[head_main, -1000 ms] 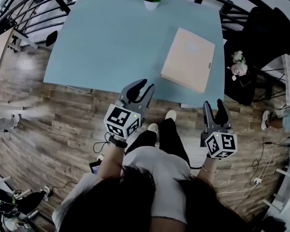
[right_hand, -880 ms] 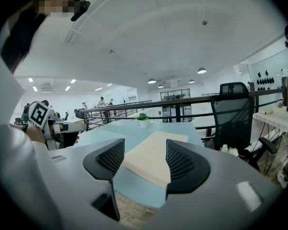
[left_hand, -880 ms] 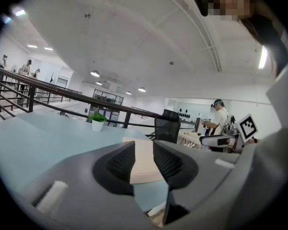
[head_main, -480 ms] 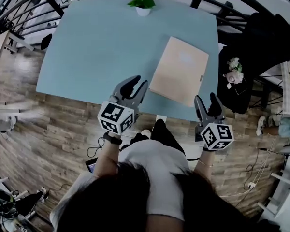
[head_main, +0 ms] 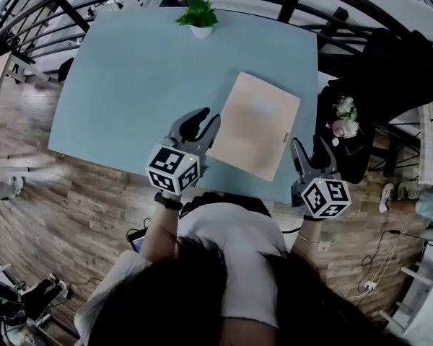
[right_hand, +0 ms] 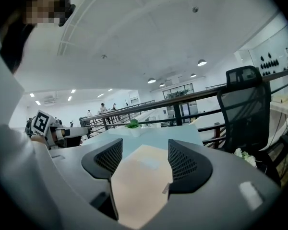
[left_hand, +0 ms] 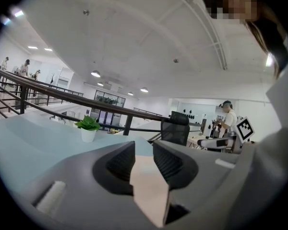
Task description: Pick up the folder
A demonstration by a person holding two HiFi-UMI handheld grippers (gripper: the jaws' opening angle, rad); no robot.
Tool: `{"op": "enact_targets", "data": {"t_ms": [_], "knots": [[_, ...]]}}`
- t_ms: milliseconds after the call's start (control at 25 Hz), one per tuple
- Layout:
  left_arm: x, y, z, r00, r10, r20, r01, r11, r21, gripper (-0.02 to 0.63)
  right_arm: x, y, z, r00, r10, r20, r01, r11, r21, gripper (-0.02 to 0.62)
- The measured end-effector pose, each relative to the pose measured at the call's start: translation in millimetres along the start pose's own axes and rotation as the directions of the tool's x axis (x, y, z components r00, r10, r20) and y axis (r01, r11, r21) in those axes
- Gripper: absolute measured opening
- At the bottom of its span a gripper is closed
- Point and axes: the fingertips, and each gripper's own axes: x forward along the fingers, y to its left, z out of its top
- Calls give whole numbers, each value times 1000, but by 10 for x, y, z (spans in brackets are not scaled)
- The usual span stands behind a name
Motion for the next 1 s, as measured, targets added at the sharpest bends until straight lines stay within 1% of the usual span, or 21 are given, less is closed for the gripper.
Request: {"op": "enact_targets", "data": {"t_ms": [160, 680, 840, 1000], "knots": [[163, 41, -25, 1000, 2, -16, -2, 1000, -8, 123, 127, -119, -2, 1000, 9, -13, -9, 1000, 17, 272], [472, 252, -111, 992, -85, -95, 81, 996, -44, 123, 303, -242, -133, 996, -56, -64, 60, 995, 75, 271], [520, 249, -193, 986, -111, -125, 104, 993, -59, 123, 324, -288, -219, 994, -67, -84, 74, 993, 90, 272], [584, 272, -335, 978, -133, -163, 118, 988, -97, 123, 371, -329, -353, 991, -73, -110, 87, 988, 128, 272]]}}
